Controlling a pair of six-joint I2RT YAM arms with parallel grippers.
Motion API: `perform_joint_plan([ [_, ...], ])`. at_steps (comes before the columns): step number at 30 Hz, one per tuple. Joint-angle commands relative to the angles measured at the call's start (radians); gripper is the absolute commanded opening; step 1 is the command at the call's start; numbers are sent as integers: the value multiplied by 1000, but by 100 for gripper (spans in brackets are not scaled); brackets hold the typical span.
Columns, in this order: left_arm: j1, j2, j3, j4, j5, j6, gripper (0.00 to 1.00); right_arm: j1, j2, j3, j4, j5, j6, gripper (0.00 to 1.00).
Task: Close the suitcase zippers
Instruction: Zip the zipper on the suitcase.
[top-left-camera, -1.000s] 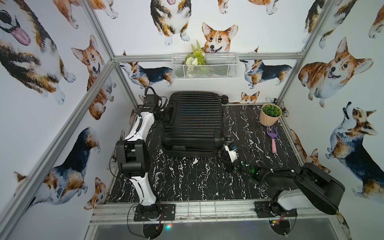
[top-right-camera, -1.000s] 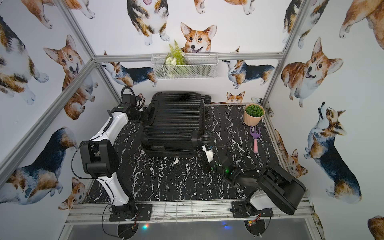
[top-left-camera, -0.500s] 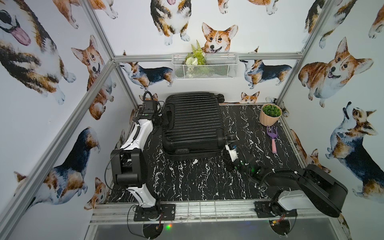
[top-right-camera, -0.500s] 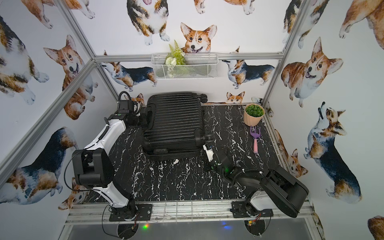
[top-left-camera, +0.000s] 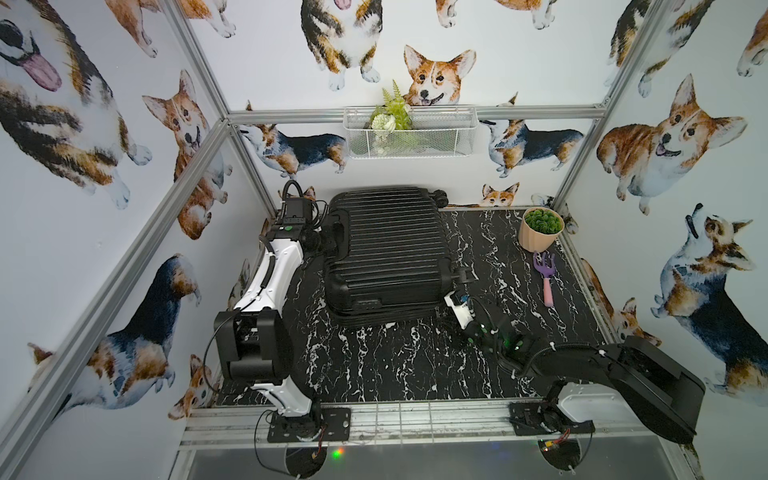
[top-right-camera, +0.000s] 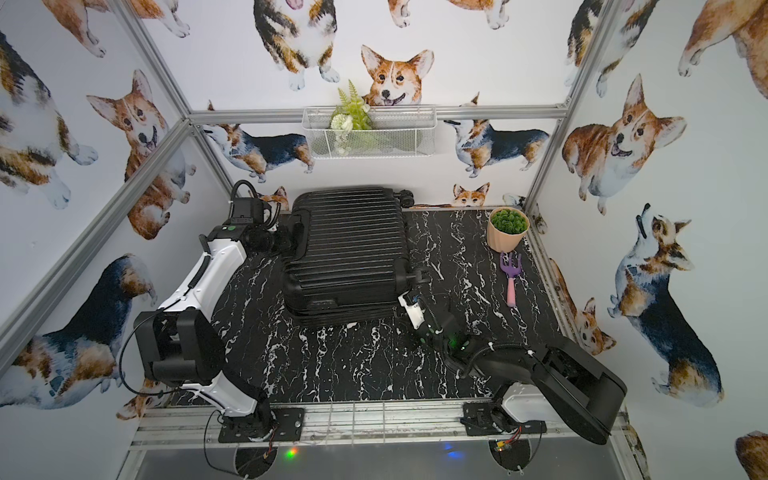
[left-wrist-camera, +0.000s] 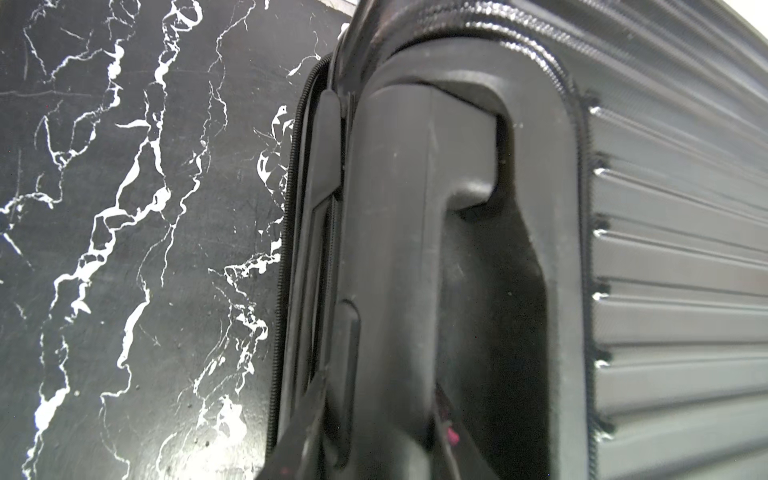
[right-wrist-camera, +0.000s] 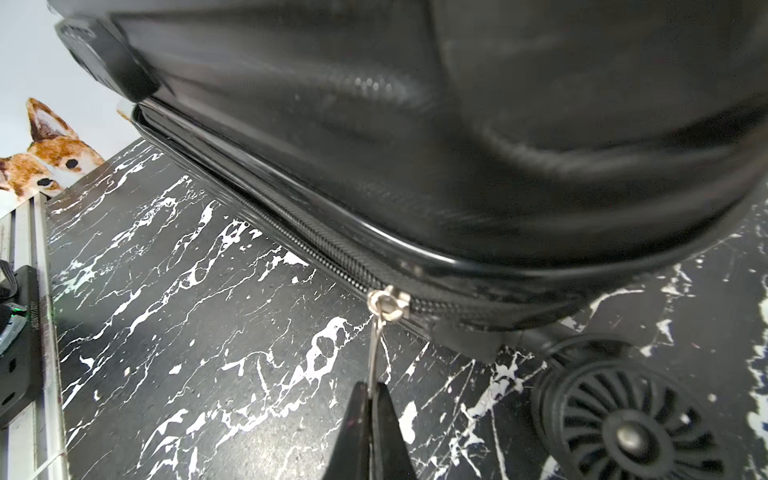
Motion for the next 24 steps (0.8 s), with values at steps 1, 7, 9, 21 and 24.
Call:
perform_joint_plan([
  [1,-1,-40,-27,102,96,-171,16,6,20,24,-25,2,-20,0],
  [7,-2,-77,-87,76,135,-139,17,6,50,48,-17,79,1,0],
  [9,-1,-79,-91,57,137,-115,17,6,58,58,-17,100,13,0],
  [21,0,-74,-89,25,153,-68,18,6,95,105,-29,211,15,39],
  [24,0,-72,-89,27,164,-68,18,6,105,113,-23,231,4,43],
])
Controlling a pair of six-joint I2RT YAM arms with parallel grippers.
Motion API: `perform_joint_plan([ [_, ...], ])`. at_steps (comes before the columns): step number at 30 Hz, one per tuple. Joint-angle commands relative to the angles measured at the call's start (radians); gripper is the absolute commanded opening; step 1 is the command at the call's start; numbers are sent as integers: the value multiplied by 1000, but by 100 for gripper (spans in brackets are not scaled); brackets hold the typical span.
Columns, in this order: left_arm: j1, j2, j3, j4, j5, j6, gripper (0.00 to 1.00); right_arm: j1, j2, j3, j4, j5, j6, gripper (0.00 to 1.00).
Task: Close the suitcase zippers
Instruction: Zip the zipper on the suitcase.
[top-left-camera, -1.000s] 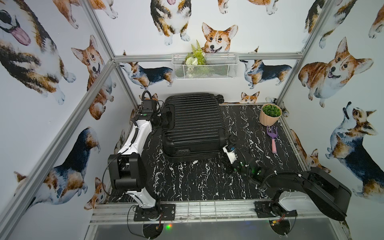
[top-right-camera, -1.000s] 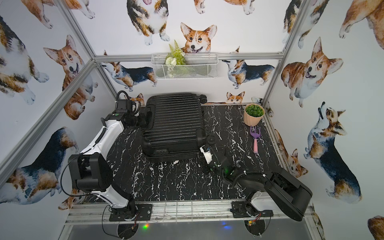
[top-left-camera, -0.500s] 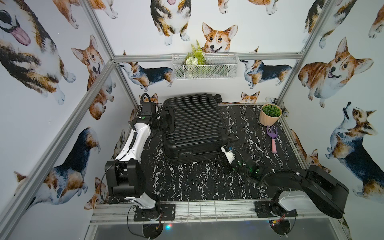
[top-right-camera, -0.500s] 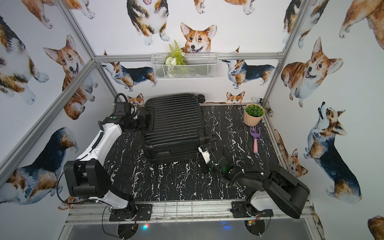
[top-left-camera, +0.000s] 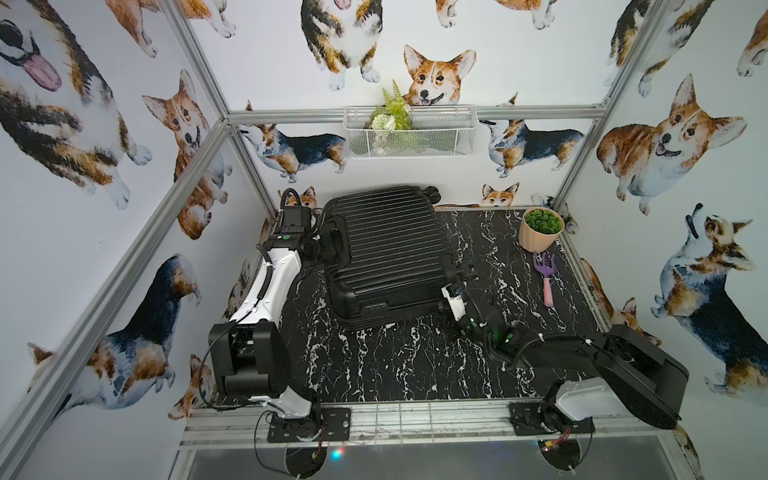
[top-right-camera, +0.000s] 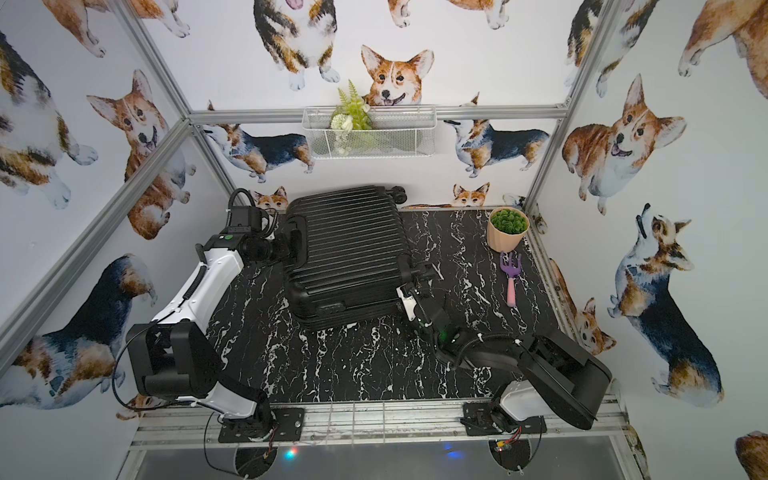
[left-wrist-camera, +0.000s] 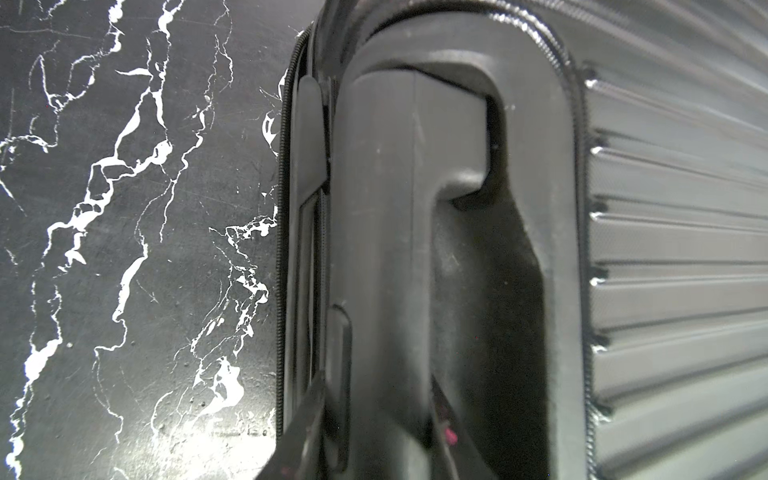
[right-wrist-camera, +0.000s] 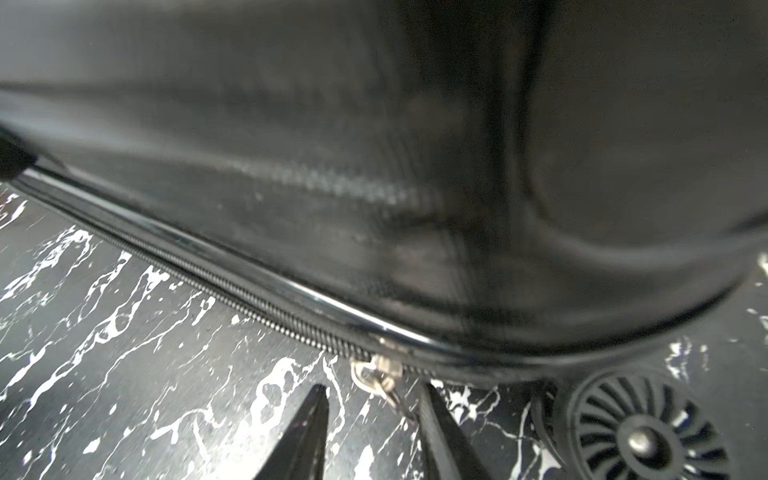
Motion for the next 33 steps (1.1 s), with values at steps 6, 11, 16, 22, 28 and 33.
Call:
perform_joint_plan([
  [6,-2,-8,9,17,159,-26,19,-2,21,22,19,81,-29,43],
  [11,-2,-10,1,20,181,-26,19,-13,57,22,68,73,-47,29],
  [16,-2,-19,-3,19,191,-31,19,-36,80,22,129,30,-48,18],
  [22,-2,-55,-30,53,211,-91,19,-36,91,13,164,-16,-81,0],
  [28,-1,-112,-82,130,204,-196,18,-36,83,-1,174,-95,-98,0],
  [33,-1,-183,-152,222,151,-316,17,-29,54,-12,175,-168,-104,0],
])
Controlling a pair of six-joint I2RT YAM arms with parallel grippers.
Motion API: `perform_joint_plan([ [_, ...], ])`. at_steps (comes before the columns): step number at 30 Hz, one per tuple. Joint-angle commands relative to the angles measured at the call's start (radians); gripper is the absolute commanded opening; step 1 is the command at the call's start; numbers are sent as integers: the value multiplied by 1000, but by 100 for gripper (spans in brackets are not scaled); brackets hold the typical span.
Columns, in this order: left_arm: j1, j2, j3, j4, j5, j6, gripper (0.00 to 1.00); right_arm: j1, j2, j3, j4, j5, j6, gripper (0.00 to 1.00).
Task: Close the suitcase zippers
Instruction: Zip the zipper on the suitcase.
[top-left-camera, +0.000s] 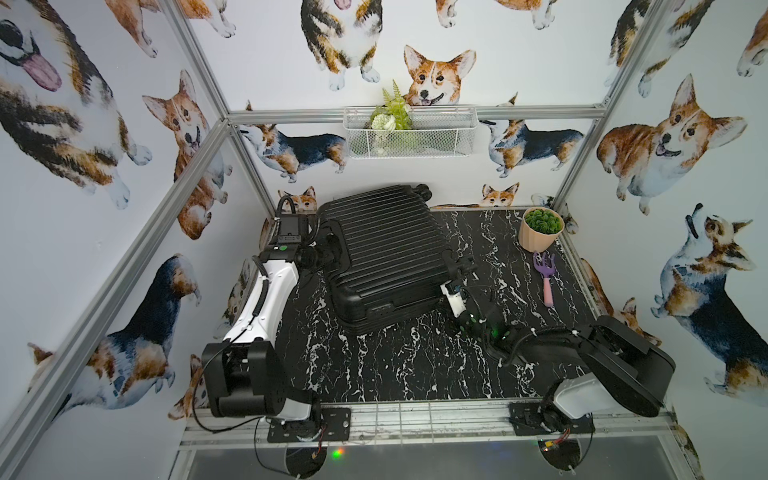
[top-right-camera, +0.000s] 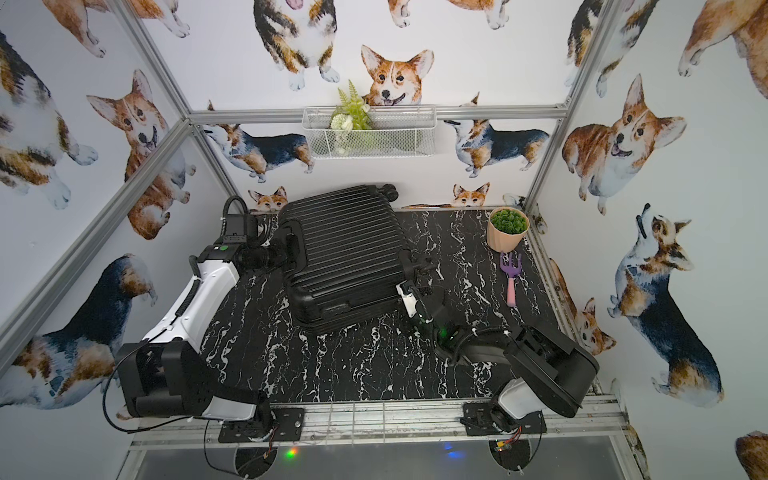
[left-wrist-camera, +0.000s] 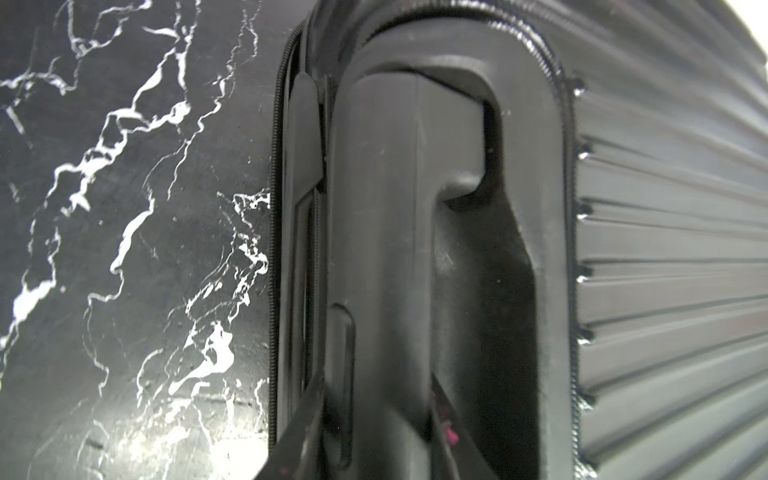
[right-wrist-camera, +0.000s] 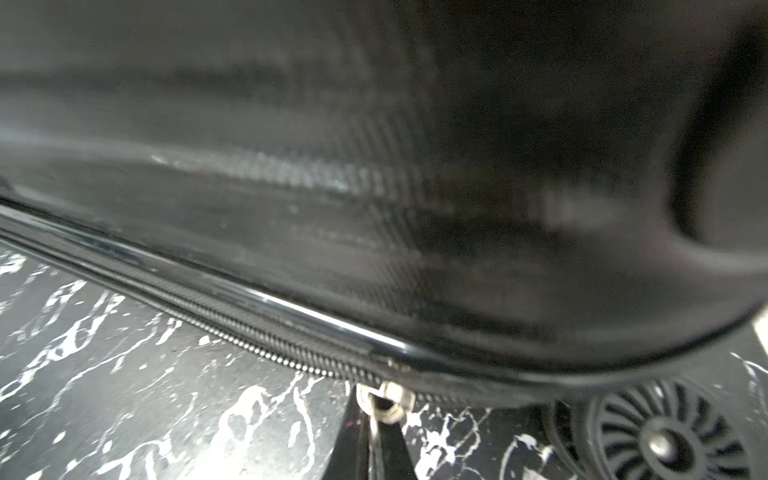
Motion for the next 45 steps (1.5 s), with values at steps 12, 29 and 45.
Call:
perform_joint_plan([
  [12,-17,-176,-175,317,20,-360,14,80,-29,51,-36,-179,-57,0],
  [29,-110,-262,-275,378,-175,-473,9,214,36,205,-148,-147,-90,0],
  [45,-170,-268,-307,374,-250,-420,49,272,107,284,-155,-83,-87,0],
])
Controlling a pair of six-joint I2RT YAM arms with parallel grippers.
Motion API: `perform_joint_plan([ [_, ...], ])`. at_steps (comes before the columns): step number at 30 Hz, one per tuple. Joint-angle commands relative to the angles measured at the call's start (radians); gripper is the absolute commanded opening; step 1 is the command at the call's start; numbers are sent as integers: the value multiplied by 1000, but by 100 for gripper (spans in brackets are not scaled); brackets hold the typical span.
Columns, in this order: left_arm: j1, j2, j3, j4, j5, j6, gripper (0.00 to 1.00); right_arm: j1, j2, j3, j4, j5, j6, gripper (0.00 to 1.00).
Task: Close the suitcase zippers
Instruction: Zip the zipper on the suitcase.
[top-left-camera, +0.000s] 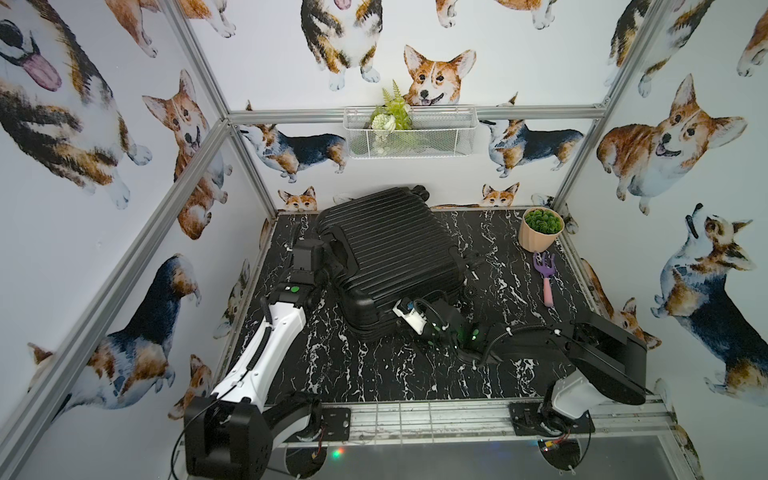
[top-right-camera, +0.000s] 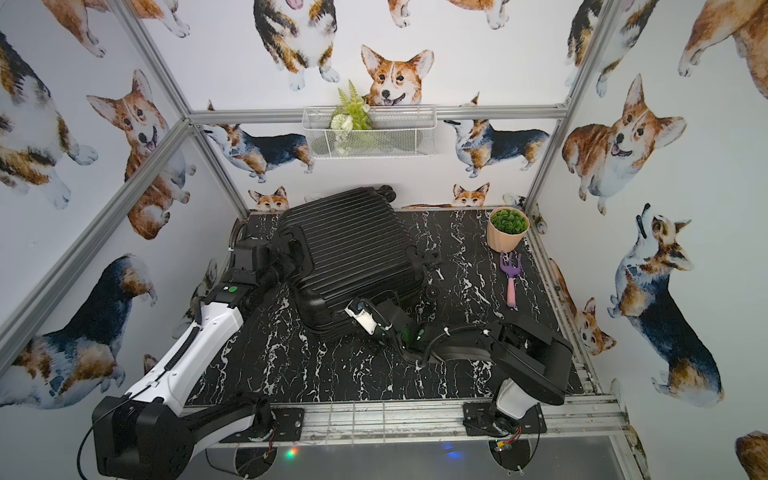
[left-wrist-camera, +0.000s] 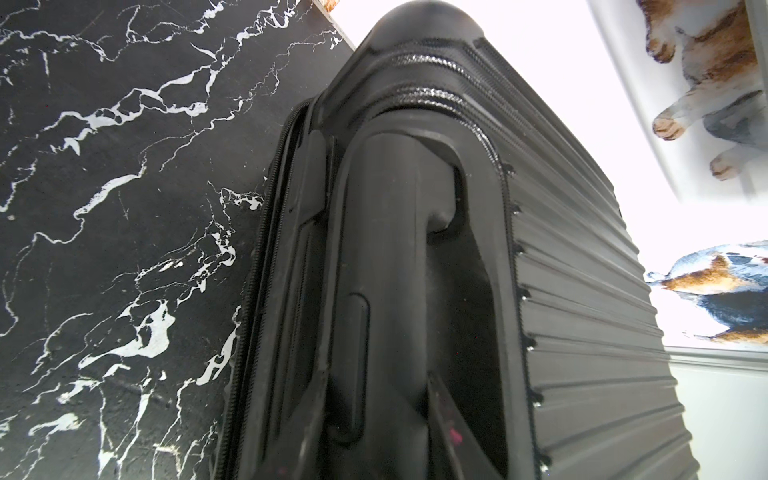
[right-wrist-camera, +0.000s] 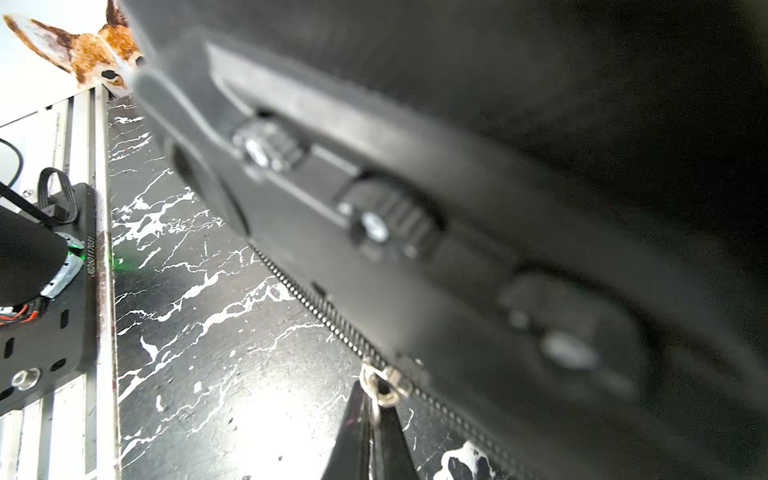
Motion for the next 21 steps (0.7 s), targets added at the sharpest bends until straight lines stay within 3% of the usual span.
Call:
perform_joint_plan([
  [1,-2,3,38,19,1,-10,56,2,-19,-16,98,19,10,0],
  [4,-3,6,84,-38,-14,136,71,-12,-42,-49,96,46,16,0],
  [6,-1,9,115,-65,-3,254,92,-29,-64,-84,107,58,29,0],
  [7,-3,15,138,-88,8,331,96,-40,-77,-101,113,65,35,0],
  [14,-2,47,252,-224,42,721,93,-148,-171,-195,89,84,48,0],
  [17,-1,47,268,-224,130,915,91,-202,-208,-216,53,85,43,0],
  [21,-3,51,293,-292,338,1260,86,-283,-252,-234,12,76,47,0],
])
